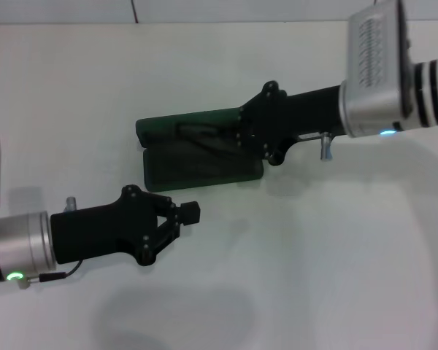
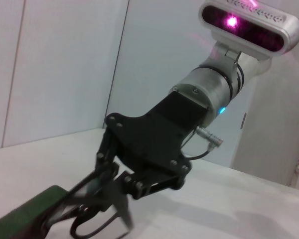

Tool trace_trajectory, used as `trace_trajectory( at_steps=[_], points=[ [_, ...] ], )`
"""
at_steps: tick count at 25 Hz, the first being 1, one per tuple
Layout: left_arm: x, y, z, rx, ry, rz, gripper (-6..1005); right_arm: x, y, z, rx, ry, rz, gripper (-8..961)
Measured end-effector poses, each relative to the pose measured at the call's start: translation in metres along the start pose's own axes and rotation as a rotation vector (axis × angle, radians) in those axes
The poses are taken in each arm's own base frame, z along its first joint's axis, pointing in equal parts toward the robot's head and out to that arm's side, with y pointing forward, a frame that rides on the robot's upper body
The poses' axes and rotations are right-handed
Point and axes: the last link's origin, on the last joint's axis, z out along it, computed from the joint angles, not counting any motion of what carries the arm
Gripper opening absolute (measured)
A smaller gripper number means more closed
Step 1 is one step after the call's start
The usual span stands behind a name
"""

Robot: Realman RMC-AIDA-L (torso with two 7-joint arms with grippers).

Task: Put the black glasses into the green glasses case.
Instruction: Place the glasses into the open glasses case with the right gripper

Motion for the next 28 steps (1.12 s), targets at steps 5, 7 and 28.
trace_trajectory(
  at_steps=[5, 7, 28],
  points=[
    [-0.007, 0.004, -0.008, 0.013, -0.01, -0.021, 24, 0.002, 0.001, 0.015, 0.016, 0.08, -0.079, 62],
    [-0.008, 0.004, -0.011, 0.017, -0.012, -0.028, 24, 0.003, 0.001, 0.021, 0.025, 0.111, -0.109, 62],
    [-0.009, 0.006, -0.007, 0.0, -0.022, -0.028, 26, -0.003, 0.002, 0.043, 0.047, 0.194, -0.246, 62]
  ],
)
